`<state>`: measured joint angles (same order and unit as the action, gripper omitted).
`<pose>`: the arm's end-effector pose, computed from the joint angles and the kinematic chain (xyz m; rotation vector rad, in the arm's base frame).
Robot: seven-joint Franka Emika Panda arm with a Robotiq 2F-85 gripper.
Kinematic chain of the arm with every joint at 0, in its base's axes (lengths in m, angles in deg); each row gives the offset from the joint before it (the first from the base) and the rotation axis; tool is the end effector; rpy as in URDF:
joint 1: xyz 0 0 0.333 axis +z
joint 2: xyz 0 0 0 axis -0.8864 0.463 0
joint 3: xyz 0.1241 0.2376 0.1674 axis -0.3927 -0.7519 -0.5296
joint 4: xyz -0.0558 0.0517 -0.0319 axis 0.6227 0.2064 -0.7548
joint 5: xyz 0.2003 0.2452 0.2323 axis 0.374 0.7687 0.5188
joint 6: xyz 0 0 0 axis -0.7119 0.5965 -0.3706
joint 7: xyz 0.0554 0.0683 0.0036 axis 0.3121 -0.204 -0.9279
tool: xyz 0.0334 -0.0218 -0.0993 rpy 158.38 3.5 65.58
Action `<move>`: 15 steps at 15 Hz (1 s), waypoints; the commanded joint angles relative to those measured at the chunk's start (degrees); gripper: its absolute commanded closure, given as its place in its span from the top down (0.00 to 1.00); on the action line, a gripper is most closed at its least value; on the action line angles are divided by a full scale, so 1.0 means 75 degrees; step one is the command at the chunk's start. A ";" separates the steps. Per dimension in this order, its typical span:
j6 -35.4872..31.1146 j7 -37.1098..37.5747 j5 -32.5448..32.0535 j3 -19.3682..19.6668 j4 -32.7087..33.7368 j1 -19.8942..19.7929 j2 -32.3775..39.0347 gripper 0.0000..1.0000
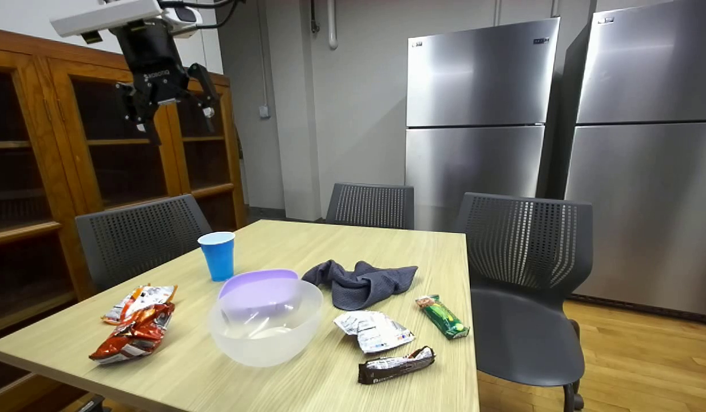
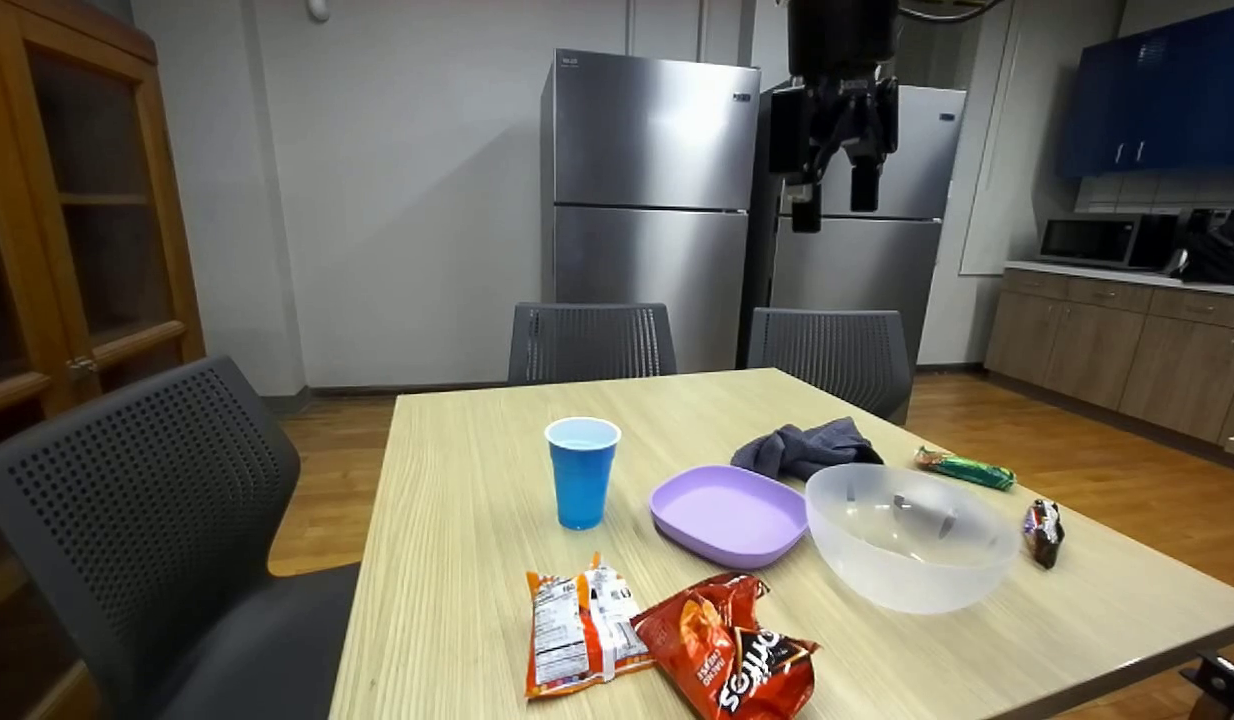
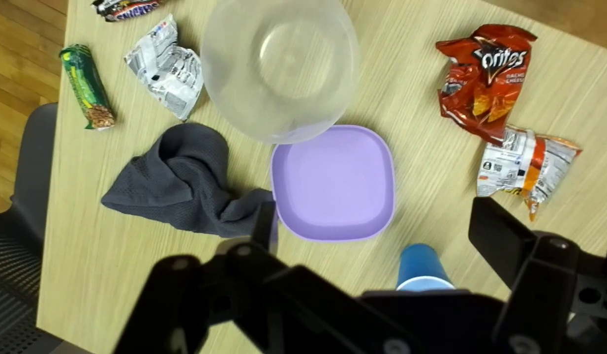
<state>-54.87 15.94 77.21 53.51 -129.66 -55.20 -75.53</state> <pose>0.4400 0.1224 0.4725 2.8811 0.5114 0.0298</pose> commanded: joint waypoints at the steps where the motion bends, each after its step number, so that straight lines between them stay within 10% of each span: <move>1: -0.0305 -0.0125 0.0372 -0.0006 -0.0151 0.0204 0.0557 1.00; 15: -0.0440 -0.1057 0.1101 0.0021 -0.0318 0.0298 0.1986 1.00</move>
<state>-58.26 7.99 85.46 53.69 -132.12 -52.96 -60.64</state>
